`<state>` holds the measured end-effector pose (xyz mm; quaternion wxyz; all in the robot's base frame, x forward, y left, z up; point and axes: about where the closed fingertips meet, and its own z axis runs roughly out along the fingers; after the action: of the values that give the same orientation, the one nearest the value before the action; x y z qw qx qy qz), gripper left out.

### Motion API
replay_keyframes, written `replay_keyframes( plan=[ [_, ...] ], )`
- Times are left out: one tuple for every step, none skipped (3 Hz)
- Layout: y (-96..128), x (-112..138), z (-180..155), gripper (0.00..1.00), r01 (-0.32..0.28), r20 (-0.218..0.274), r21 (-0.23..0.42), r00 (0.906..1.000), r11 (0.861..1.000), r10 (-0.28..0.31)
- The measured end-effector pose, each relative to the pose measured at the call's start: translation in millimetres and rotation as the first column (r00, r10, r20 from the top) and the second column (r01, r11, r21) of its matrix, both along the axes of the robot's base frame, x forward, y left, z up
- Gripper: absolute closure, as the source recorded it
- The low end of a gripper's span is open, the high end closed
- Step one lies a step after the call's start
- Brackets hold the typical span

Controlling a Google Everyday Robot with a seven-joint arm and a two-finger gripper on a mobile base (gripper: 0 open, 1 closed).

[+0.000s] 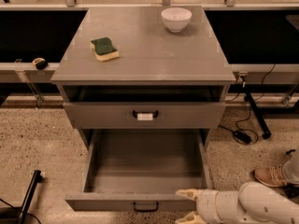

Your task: Close middle drawer

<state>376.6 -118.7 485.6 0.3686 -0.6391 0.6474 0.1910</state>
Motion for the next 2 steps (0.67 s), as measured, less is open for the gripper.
replay_keyframes(
  plan=[
    [3.4, -1.0, -18.3, 0.62, 0.007, -0.006, 0.010, 1.0000, 1.000, -0.007],
    [3.3, 0.8, -25.8, 0.85, -0.005, -0.008, 0.056, 1.0000, 0.998, 0.006]
  ],
)
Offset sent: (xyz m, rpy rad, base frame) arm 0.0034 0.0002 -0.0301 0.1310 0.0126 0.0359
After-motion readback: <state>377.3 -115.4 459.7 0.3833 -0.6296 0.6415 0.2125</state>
